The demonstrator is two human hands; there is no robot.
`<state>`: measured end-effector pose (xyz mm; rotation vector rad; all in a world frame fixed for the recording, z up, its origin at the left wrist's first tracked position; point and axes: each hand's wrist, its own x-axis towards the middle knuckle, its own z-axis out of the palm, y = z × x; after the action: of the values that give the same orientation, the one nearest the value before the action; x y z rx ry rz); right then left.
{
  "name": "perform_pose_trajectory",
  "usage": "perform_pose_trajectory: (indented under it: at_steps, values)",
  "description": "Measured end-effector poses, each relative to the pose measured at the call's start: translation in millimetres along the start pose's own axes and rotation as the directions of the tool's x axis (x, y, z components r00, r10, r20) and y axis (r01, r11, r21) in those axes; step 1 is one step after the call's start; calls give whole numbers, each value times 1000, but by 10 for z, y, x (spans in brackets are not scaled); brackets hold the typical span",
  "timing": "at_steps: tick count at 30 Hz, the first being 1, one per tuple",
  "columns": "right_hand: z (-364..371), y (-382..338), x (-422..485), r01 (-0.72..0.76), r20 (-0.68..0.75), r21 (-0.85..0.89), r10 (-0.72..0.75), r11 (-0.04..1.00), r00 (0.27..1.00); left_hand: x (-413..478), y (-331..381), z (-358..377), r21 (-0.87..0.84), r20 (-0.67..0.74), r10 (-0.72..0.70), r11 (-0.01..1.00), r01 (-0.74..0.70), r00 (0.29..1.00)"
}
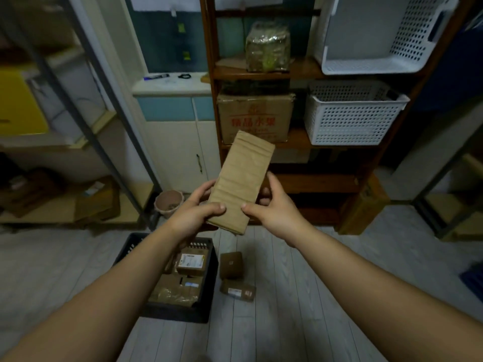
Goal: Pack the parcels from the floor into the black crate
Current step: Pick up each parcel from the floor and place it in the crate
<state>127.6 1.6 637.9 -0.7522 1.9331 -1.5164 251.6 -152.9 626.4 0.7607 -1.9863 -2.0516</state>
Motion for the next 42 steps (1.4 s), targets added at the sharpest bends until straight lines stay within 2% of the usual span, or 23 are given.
perform_pose_trajectory:
  at_steps: [4, 7, 9, 12, 14, 17, 20, 25, 29, 33, 36, 42]
  values:
    - [-29, -207, -36, 89, -134, -97, -102, 991, 986, -284, 179, -201, 68, 61, -34, 997, 29, 998]
    - [70, -309, -12, 118, -135, -91, -130, 989, 982, -485, 222, -438, 199, 67, -54, 979, 39, 996]
    - [243, -361, -9, 127, -142, -81, -137, 989, 980, -627, 204, -633, 225, 40, -44, 974, 34, 998]
    - [678, -414, -17, 153, -209, -60, -162, 986, 964, -812, 125, -995, 104, -157, 4, 994, 12, 988]
    - [1039, -430, -30, 140, -219, -50, -147, 989, 965, -924, 97, -1270, 34, -322, 31, 999, -21, 946]
    - [1570, -465, -49, 105, -141, -86, -117, 991, 983, -1083, 83, -1780, 44, -404, 41, 999, -26, 914]
    - [2003, -519, -31, 96, -80, -158, -109, 983, 991, -1230, 37, -2289, 156, -350, 17, 987, 41, 937]
    - [2461, -557, -50, 29, -54, -160, -38, 987, 998, -1339, -53, -2851, 264, -224, -6, 962, 67, 974]
    - [2600, -524, 57, 71, 14, -292, -69, 954, 997, -1222, -118, -3125, 486, -143, 69, 874, 9, 987]
    - [2713, -403, 322, 98, 80, -453, -69, 886, 994, -981, -181, -3282, 604, -91, 121, 796, -42, 988]
    - [2854, -244, 584, 115, 158, -552, -32, 826, 987, -748, -243, -3378, 713, -82, 139, 700, -39, 987]
    - [3129, 0, 1241, 56, 176, -561, 53, 826, 983, -151, -314, -3680, 808, -86, 106, 590, 8, 991]
